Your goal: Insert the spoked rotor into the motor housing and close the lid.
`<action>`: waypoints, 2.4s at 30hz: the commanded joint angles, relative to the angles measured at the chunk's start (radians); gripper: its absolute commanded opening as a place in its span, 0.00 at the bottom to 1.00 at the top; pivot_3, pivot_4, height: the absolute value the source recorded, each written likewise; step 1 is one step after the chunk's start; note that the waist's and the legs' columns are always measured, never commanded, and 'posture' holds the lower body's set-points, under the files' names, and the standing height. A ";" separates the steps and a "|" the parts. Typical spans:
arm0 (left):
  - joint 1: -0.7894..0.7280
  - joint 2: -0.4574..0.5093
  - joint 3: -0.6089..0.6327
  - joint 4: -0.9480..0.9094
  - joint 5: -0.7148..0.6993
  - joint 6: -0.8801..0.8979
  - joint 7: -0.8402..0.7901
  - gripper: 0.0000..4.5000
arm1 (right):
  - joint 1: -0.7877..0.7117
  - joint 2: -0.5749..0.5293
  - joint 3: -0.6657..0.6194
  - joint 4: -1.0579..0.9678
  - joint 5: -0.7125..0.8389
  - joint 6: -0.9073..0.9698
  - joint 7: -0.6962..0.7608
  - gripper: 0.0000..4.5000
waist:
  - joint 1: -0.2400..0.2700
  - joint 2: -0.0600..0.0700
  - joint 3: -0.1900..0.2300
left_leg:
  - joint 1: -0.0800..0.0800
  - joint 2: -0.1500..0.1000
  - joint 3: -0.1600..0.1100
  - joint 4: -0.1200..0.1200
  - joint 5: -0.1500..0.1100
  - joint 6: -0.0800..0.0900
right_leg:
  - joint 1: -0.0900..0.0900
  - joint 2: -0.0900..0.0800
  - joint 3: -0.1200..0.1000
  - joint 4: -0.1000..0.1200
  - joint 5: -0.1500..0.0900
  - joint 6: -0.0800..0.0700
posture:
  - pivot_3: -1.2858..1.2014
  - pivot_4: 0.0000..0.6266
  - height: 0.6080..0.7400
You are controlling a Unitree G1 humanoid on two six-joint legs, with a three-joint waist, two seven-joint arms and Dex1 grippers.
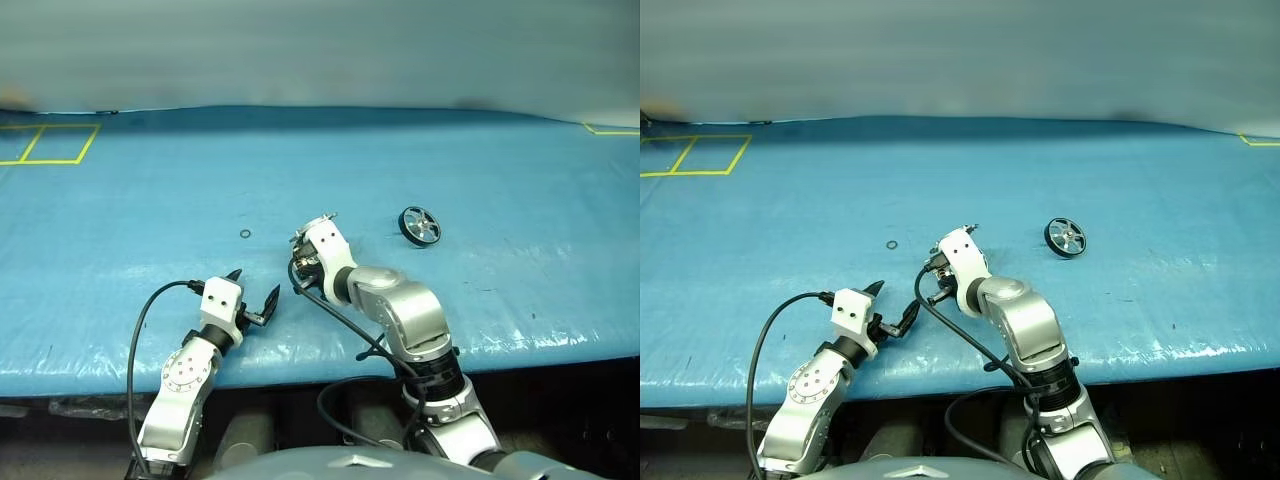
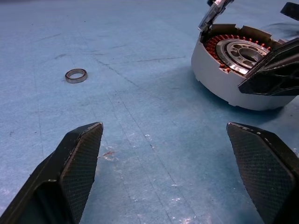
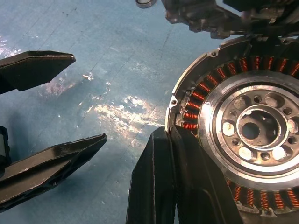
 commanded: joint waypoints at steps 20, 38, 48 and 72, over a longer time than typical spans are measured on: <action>-0.016 -0.004 -0.005 0.001 -0.002 -0.001 -0.015 1.00 | 0.025 0.261 -0.149 -0.122 0.147 0.242 -0.315 0.00 | 0.012 0.000 0.000 | -0.001 -0.001 -0.002 0.000 0.001 -0.001 | 0.001 0.003 -0.004 -0.001 0.000 0.000 | 0.52 0.24 1.00; -0.018 -0.004 -0.017 0.008 0.001 0.016 -0.021 1.00 | 0.017 0.399 -0.156 -0.109 0.317 0.167 -0.499 0.10 | 0.006 0.000 0.001 | -0.001 0.000 -0.001 0.000 0.001 -0.001 | 0.001 0.010 -0.004 0.000 0.000 0.001 | 0.52 0.24 1.00; -0.028 0.002 -0.027 0.012 -0.002 0.007 -0.030 1.00 | -0.064 0.403 -0.199 -0.199 0.439 0.164 -0.582 0.10 | 0.002 0.000 0.001 | -0.001 0.001 -0.001 0.000 0.001 -0.001 | 0.000 0.009 -0.003 -0.001 0.000 0.001 | 0.52 0.24 1.00; -0.300 0.172 0.083 0.186 -0.075 0.006 -0.224 1.00 | 0.673 -0.405 -0.054 -0.288 0.261 -0.870 -0.106 0.23 | 0.015 -0.008 0.007 | 0.000 0.001 0.000 0.002 0.000 0.000 | 0.003 0.012 -0.001 -0.001 -0.008 0.009 | 0.52 0.24 1.00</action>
